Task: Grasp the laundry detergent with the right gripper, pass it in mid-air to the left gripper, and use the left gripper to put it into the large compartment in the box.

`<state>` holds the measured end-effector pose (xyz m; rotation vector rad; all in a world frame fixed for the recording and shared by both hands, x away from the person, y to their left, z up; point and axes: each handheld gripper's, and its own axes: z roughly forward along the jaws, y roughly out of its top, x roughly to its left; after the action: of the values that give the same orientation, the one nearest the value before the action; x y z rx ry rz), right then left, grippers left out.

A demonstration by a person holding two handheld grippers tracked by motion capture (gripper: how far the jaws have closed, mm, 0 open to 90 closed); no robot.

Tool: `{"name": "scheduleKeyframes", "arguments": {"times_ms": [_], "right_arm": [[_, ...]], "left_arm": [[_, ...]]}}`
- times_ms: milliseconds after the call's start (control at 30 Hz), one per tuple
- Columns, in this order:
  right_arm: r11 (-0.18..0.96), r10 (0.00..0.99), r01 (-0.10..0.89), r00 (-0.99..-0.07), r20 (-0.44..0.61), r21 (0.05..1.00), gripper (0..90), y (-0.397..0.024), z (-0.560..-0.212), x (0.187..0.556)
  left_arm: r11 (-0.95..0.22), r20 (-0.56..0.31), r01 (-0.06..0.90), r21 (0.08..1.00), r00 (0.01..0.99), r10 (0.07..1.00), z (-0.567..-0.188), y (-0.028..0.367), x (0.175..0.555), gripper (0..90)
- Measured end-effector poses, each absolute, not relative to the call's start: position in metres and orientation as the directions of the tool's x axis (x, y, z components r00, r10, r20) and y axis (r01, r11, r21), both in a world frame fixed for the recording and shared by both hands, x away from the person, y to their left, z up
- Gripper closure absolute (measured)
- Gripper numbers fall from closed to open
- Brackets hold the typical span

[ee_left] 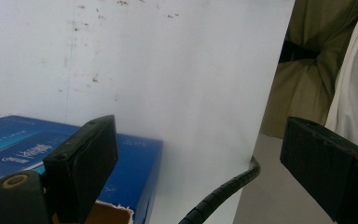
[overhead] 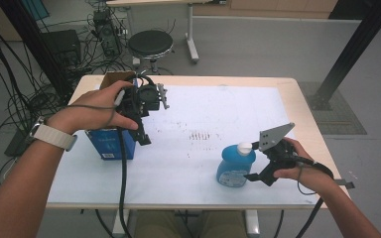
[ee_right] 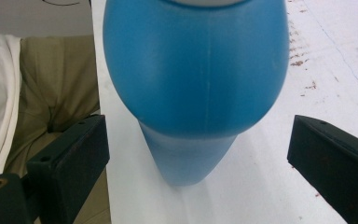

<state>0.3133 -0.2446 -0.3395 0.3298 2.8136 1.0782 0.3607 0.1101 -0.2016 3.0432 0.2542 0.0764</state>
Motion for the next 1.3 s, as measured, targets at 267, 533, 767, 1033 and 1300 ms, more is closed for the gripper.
{"name": "scheduleKeyframes", "arguments": {"times_ms": [267,533,767,1033,1300], "right_arm": [[0.724,0.246,0.168,-0.969,-0.023,0.669,5.4,-0.2455,-0.3389,0.3132],[0.724,0.246,0.167,-0.969,-0.024,0.669,5.5,-0.2457,-0.3390,0.3133],[0.723,0.246,0.169,-0.969,-0.021,0.670,5.5,-0.2456,-0.3384,0.3136],[0.724,0.245,0.168,-0.969,-0.022,0.669,5.5,-0.2444,-0.3394,0.3137],[0.721,0.246,0.169,-0.969,-0.020,0.672,5.6,-0.2440,-0.3394,0.3138]], "left_arm": [[-0.982,0.043,0.164,0.092,0.985,0.169,-0.2014,0.1106,0.3605,11.8],[-0.982,0.044,0.164,0.089,0.985,0.168,-0.2010,0.1110,0.3604,11.7],[-0.982,0.043,0.166,0.094,0.984,0.171,-0.2012,0.1121,0.3609,11.8],[-0.982,0.044,0.164,0.095,0.985,0.169,-0.2011,0.1123,0.3608,11.8],[-0.980,0.042,0.174,0.101,0.983,0.179,-0.2011,0.1133,0.3604,11.8]]}}
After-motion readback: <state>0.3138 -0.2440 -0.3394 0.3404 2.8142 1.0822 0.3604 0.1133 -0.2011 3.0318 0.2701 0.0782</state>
